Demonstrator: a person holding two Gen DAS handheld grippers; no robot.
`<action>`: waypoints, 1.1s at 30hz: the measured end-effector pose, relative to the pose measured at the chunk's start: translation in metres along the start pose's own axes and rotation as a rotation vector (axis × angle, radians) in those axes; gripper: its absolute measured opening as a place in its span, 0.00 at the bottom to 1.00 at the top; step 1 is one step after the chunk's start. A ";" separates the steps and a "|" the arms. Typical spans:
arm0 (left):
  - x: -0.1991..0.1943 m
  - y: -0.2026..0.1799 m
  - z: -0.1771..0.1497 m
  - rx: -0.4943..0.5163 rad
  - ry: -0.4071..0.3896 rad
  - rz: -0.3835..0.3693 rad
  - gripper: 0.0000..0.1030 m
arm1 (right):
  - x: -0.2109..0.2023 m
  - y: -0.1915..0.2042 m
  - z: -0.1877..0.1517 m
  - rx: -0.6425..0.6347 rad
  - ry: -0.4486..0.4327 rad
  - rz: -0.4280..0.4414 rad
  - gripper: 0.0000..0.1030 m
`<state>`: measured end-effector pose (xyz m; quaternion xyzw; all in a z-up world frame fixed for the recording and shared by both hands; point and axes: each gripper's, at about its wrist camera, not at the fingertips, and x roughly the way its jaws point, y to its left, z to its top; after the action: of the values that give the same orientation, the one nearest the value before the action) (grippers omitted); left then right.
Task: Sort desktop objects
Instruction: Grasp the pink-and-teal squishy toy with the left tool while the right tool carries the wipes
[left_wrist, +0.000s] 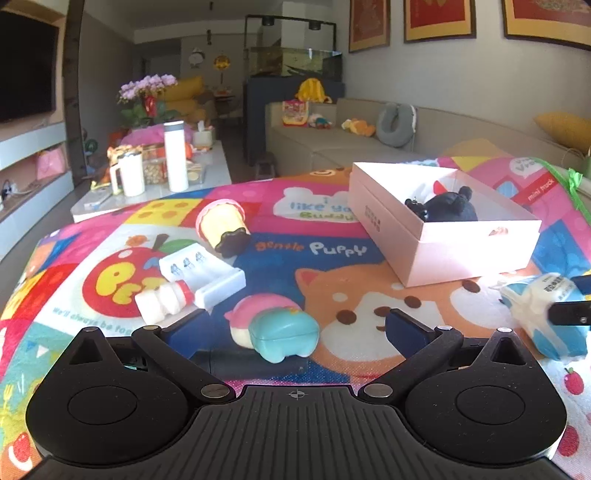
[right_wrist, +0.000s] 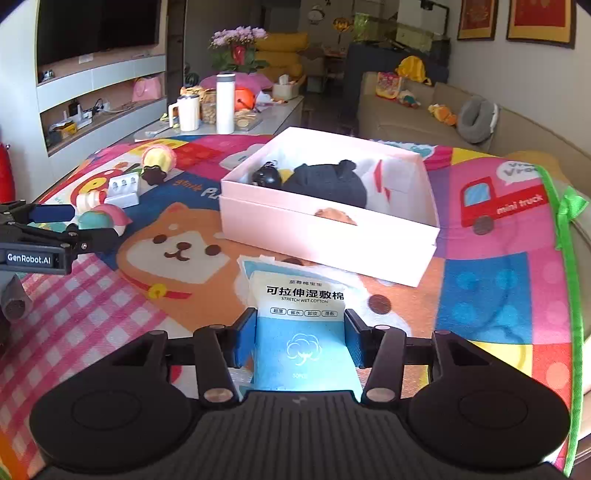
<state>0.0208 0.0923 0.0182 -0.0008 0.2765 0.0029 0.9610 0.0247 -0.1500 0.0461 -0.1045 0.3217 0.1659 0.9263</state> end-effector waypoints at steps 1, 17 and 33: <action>0.005 -0.002 0.001 0.012 0.010 0.026 1.00 | -0.004 -0.002 -0.004 0.013 -0.026 -0.007 0.59; 0.005 -0.019 0.002 0.062 0.022 0.112 0.53 | -0.011 -0.056 -0.047 0.316 -0.173 -0.040 0.99; -0.045 -0.125 -0.031 0.325 0.006 -0.208 0.79 | 0.004 -0.098 -0.064 0.614 -0.114 0.041 1.00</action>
<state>-0.0332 -0.0328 0.0156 0.1260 0.2747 -0.1413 0.9427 0.0289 -0.2586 0.0030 0.1959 0.3065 0.0851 0.9276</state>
